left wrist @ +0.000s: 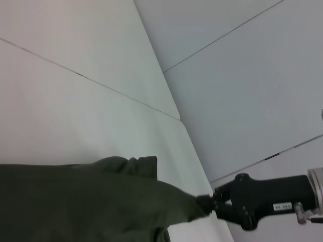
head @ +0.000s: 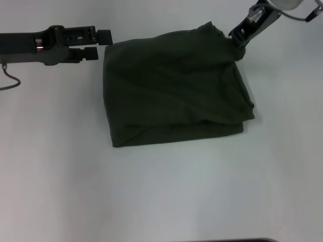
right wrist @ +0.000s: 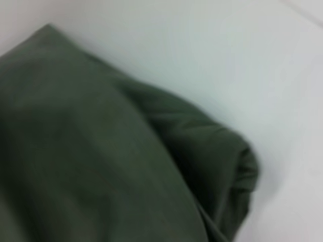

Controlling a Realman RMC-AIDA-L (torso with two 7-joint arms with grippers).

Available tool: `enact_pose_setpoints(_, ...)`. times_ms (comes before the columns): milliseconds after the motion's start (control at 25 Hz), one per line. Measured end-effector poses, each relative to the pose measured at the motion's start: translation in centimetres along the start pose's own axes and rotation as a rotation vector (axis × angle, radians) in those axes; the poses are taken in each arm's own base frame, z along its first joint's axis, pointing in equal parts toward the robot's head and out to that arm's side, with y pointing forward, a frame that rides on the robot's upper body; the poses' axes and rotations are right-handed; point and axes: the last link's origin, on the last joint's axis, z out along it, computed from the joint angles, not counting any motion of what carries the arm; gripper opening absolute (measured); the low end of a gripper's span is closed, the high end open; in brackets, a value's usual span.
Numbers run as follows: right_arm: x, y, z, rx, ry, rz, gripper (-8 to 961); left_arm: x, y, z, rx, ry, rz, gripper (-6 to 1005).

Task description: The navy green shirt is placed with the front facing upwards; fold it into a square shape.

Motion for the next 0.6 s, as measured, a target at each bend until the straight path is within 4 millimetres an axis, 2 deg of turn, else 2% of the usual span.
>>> enact_pose_setpoints(200,-0.5,-0.9,0.0,0.043,-0.049,0.024,33,0.0,0.1,0.1,-0.002,0.001,0.001,876)
enact_pose_setpoints(600,-2.0,-1.3,0.5,0.084,-0.164,0.028,34,-0.1,-0.1,0.2,-0.001,0.003,-0.005,876)
